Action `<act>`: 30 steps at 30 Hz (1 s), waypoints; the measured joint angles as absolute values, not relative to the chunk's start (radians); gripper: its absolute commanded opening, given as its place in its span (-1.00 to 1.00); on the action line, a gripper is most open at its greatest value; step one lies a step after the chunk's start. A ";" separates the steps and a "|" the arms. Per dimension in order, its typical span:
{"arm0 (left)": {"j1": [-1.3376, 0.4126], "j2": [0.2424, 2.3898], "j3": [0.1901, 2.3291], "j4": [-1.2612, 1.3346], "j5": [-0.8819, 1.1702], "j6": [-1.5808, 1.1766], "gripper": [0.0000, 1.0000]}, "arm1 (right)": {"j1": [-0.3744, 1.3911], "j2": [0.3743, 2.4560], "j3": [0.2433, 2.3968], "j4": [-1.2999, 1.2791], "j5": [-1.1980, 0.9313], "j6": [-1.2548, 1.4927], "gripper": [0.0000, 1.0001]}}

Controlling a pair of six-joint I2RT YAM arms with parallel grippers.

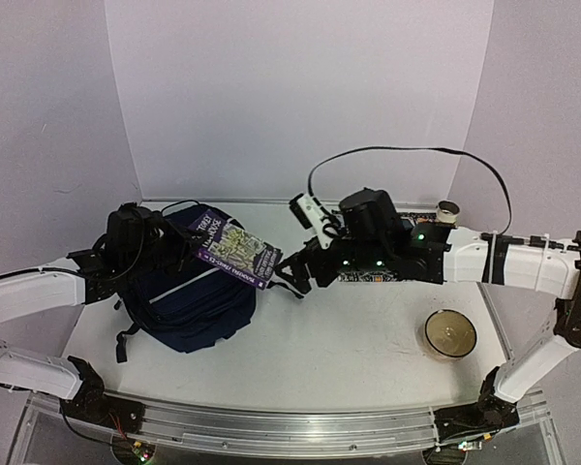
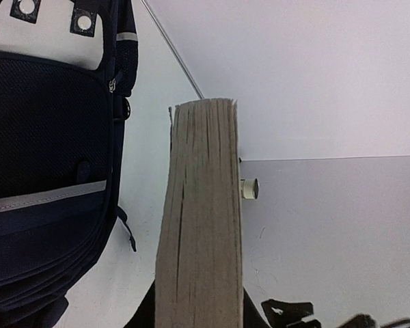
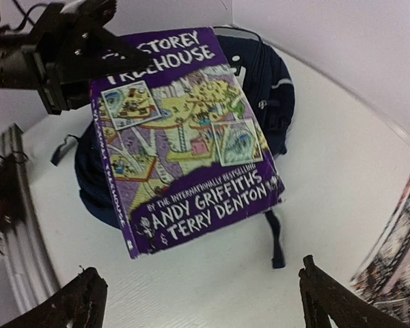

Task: Pack the student bag
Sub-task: Pass from the left arm to the right

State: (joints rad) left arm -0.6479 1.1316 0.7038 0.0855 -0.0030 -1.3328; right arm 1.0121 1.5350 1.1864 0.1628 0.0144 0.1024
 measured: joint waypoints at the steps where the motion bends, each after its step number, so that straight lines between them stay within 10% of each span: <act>1: -0.641 1.124 0.694 0.095 0.007 -1.330 -1.00 | 0.981 1.519 1.149 0.198 -0.043 0.166 0.96; 21: -0.631 1.112 0.644 0.323 0.163 -1.378 -1.00 | 0.852 1.783 0.857 1.206 -0.554 1.324 0.91; 30: -0.629 1.097 0.576 0.370 0.184 -1.418 -1.00 | 0.803 1.829 0.917 1.258 -0.565 1.440 0.10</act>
State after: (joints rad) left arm -0.6287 1.0974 0.5763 0.3702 0.1835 -1.4184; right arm 0.8028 1.8295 0.9175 1.2579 -0.5649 1.4399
